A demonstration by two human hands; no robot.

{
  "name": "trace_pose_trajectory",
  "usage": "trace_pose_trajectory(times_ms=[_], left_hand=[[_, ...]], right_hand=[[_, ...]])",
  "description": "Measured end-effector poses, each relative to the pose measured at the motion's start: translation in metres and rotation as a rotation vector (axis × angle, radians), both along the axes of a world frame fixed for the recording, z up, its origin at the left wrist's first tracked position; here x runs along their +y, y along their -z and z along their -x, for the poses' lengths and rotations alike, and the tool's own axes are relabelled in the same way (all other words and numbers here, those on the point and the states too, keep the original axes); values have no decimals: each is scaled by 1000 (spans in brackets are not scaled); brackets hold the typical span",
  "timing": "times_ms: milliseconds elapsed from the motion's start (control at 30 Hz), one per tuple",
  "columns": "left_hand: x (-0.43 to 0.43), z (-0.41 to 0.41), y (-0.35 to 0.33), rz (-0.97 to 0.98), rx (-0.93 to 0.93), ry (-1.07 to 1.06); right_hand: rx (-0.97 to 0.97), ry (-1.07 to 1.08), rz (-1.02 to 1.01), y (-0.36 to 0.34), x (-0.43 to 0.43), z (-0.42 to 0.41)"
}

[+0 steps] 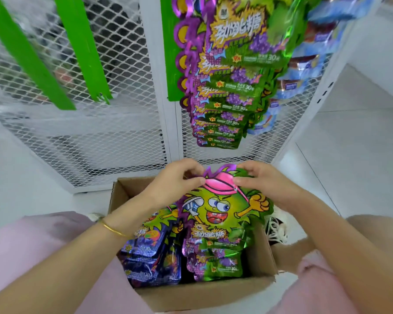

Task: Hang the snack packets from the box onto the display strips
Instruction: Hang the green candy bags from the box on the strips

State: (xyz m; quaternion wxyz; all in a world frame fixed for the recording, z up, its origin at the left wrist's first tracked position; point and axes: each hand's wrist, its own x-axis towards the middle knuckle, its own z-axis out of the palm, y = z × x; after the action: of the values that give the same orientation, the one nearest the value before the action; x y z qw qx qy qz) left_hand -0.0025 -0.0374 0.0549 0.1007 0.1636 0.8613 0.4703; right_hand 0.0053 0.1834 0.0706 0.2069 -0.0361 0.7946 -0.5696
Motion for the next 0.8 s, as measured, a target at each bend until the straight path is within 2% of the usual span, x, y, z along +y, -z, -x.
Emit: trace_pose_trajectory(times_ms=[100,267,433,533,600,800], left_hand=[[4,5,-35,-37,24,-6],[8,32,-136,9,100,58],[23,85,-278,-177,538,-208],[44,118,-337,-203,685,-306],[58,140,-357,-201,708,-334],[73,167,-379,-326,568,-312]], right_hand=[[23,-50,-32,-39,-1,7],[225,-51,-102,-124,1,30],[524,-28,-194,-225,10,50],[679,-19,-241,-273,16,60],[768,-7,-306,-296,20,69],[1002,9,-483,-347,17,94]])
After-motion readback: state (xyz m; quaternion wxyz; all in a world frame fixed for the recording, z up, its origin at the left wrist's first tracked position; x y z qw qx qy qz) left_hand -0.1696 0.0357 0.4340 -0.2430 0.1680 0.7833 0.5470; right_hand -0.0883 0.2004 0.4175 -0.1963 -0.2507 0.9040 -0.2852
